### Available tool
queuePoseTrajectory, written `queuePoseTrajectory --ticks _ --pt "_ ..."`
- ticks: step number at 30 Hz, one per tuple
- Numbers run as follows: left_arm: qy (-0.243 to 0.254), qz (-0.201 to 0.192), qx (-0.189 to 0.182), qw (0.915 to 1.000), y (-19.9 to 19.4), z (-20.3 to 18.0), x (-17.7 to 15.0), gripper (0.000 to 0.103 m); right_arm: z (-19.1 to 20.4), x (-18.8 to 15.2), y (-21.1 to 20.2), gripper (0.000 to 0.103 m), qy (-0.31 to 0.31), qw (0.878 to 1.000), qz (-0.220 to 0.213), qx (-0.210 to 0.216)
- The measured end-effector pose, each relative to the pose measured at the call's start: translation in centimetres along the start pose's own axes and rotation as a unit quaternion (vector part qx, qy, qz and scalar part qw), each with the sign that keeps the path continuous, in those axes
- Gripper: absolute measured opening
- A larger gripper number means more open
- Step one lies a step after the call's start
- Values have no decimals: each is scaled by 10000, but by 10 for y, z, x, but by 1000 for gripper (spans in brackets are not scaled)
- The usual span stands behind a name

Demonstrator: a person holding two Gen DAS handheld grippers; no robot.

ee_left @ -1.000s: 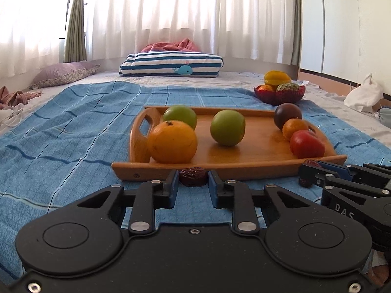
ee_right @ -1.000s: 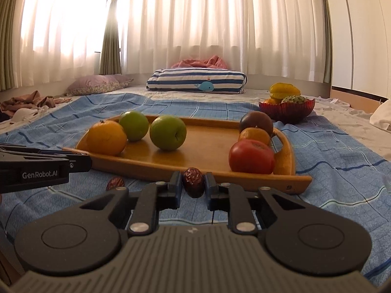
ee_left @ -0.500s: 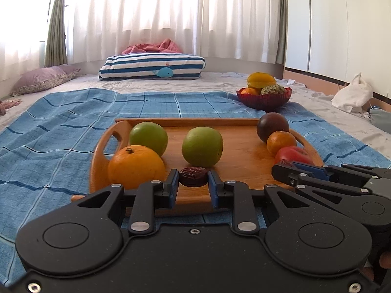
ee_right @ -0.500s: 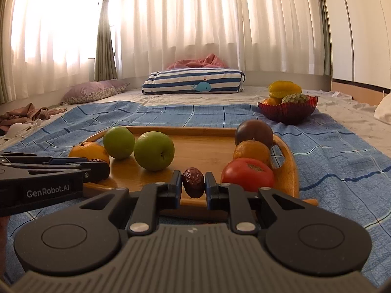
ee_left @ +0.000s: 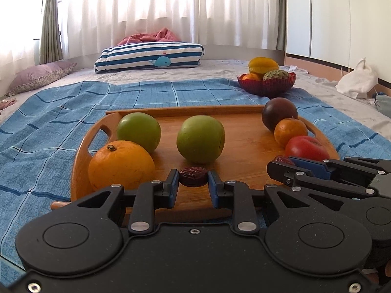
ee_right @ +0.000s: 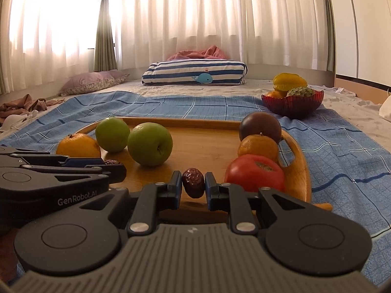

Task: Organize fruits
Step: 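Carry the red date over the tray with right tool while left tool carries another date, then open the right tool on the tray while the left tool releases its date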

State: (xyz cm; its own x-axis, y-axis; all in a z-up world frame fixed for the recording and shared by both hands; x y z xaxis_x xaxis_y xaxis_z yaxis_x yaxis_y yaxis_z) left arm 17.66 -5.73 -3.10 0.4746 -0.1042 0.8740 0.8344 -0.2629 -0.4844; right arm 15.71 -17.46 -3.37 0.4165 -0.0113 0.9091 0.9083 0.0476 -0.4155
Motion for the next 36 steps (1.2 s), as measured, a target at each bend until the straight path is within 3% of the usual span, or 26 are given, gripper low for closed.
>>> queuePoseTrajectory --ticks 22,24,25,29,36 --pt "-199 138 -50 9997 10 5 -5 26 1 -7 4 27 -10 10000 56 2" --pt "-242 128 -30 9996 9 6 -5 35 1 -7 3 30 -23 10000 32 5" --pt "-272 114 -26 9996 8 7 -5 42 1 -7 2 48 -23 10000 0 17" --pt "-330 58 3 9994 3 10 -5 46 -3 -7 -3 56 131 9998 -150 67" --pt "-381 -62 -30 9993 -8 11 -8 50 -9 -5 -9 61 342 9989 -305 49"
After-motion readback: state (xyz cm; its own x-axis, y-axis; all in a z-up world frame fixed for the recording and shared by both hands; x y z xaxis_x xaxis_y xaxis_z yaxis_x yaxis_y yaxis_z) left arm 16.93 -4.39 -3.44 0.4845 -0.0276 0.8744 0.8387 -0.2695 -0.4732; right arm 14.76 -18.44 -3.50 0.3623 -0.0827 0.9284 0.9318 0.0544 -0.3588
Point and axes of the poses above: each gripper's, at about its wrist camera, not at the fingertips, and y roughly the way its jaws point, z to its left, x to its top, the point moved 8 cm from there along y, roughly the way its jaws point, and after that the axes turned 5 degrees about -x, right-handed, at the moved point
